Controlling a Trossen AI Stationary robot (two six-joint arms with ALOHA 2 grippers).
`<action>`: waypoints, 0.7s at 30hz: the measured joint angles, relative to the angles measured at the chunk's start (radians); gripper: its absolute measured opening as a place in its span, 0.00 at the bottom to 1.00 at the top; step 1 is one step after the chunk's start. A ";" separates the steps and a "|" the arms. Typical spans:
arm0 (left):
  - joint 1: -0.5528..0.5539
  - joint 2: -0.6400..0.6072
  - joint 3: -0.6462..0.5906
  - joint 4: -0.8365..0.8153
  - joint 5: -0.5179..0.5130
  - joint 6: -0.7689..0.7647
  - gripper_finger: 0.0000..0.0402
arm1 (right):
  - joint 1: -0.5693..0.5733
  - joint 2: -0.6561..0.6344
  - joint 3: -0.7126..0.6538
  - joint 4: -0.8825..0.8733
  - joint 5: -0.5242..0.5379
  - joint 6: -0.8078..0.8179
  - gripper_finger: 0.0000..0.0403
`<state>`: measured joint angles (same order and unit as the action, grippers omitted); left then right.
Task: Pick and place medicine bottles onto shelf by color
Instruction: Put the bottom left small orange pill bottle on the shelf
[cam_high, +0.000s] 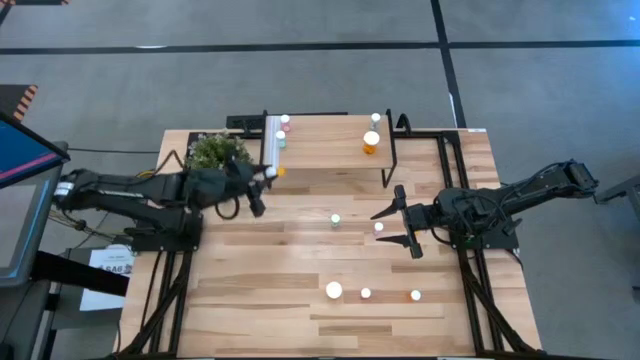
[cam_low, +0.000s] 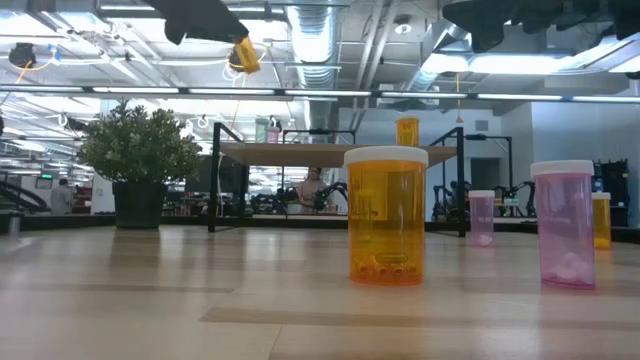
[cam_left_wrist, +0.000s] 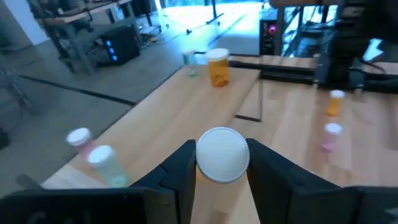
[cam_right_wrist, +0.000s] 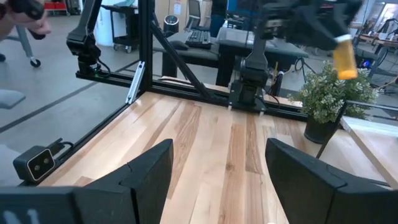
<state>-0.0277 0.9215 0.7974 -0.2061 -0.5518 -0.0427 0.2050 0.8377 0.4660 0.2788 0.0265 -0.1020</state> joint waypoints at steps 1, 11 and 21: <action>0.035 0.000 0.006 -0.007 0.026 0.007 0.27 | 0.000 0.000 0.000 0.000 0.000 0.000 0.69; 0.286 0.140 0.163 -0.154 0.279 0.046 0.28 | 0.000 0.000 0.000 -0.004 0.000 -0.003 0.69; 0.421 0.312 0.226 -0.235 0.365 0.065 0.28 | 0.003 0.000 0.000 -0.005 0.000 0.000 0.69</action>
<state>0.3934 1.2336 1.0233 -0.4412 -0.1866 0.0227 0.2077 0.8379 0.4660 0.2740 0.0265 -0.1016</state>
